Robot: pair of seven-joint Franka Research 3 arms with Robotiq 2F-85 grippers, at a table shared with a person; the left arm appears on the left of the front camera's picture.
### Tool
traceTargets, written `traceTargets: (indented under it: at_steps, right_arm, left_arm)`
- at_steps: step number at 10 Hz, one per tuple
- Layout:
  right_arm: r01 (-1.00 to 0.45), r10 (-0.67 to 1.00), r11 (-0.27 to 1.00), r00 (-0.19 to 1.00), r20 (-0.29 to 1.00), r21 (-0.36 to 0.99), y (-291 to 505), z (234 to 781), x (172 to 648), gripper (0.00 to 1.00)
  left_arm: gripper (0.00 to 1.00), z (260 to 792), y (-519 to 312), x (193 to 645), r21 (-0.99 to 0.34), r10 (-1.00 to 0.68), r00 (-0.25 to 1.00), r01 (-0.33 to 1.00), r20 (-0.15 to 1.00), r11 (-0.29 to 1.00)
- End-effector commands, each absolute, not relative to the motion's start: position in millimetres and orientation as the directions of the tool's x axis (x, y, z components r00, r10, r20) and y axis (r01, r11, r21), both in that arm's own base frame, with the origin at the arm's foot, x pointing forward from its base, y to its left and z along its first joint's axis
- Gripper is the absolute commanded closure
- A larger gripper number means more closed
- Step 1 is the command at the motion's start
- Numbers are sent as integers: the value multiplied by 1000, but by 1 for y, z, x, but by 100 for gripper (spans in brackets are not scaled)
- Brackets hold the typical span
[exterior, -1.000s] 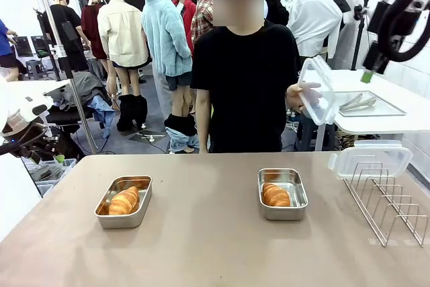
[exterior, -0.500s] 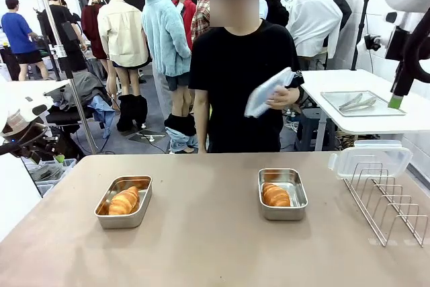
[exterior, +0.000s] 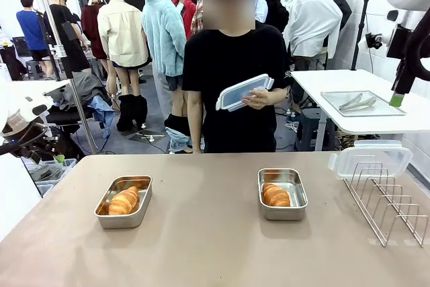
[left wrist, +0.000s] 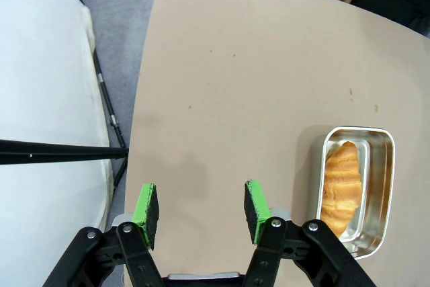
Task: Place the bread in airtight containers.
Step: Pick up one Airtight Container lid and hand it to the human.
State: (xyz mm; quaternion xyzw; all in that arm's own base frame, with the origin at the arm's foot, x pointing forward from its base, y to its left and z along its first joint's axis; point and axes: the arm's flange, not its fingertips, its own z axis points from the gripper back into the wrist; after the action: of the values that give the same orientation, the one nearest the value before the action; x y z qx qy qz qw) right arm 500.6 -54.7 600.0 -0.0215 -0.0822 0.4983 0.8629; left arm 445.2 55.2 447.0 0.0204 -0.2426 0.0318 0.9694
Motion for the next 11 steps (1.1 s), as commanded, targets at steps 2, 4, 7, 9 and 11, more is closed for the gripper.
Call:
traceTargets:
  at_steps: [2, 4, 7, 9, 11]
  right_arm:
    - [-853, 859, 510, 499, 118, -113, -52, 597, 500, 0]
    - [-853, 859, 510, 499, 118, -113, -52, 597, 500, 0]
    - [-853, 859, 510, 499, 118, -113, -52, 597, 500, 0]
    - [-853, 859, 510, 499, 118, -113, -52, 597, 500, 0]
    - [-853, 859, 510, 499, 118, -113, -52, 597, 500, 0]
  left_arm:
    - [33, 448, 55, 445, 32, 62, 878, -88, 474, 996]
    - [33, 448, 55, 445, 32, 62, 878, -88, 474, 996]
    - [33, 448, 55, 445, 32, 62, 878, -88, 474, 996]
    - [33, 448, 55, 445, 32, 62, 878, -88, 474, 996]
    - [33, 448, 55, 445, 32, 62, 878, -88, 474, 996]
